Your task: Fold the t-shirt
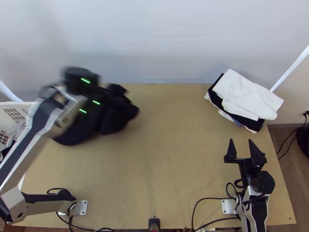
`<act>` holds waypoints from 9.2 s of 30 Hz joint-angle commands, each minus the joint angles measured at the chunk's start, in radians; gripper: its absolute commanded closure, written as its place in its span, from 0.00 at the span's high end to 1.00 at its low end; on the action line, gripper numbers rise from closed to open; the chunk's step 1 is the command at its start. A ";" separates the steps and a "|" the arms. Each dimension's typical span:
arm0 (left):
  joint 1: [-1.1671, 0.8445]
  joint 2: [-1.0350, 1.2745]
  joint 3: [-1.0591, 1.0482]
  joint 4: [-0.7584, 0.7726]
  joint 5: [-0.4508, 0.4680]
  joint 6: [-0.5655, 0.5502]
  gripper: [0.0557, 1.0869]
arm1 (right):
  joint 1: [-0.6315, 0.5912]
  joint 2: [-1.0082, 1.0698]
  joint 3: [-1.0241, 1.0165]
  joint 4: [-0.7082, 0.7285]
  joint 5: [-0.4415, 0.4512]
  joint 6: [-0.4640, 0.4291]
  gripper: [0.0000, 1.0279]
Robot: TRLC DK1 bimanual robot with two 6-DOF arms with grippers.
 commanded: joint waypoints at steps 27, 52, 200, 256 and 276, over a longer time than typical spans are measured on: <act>-0.502 0.433 -0.091 0.329 -0.050 -0.207 0.04 | 0.010 -0.002 -0.006 -0.016 0.005 0.010 0.96; -0.241 0.051 0.000 0.119 0.013 -0.100 0.96 | 0.010 -0.002 -0.006 -0.016 0.007 0.010 0.96; -0.336 0.565 0.328 0.115 0.195 -0.290 0.04 | 0.010 -0.002 -0.006 -0.016 0.005 0.010 0.96; 0.362 -0.299 -0.476 -0.175 0.327 0.101 0.96 | 0.079 -0.002 -0.006 -0.016 0.007 0.012 0.96; 0.442 -0.394 -0.640 -0.183 0.352 0.069 0.96 | 0.251 0.076 0.131 -0.119 0.068 0.009 0.95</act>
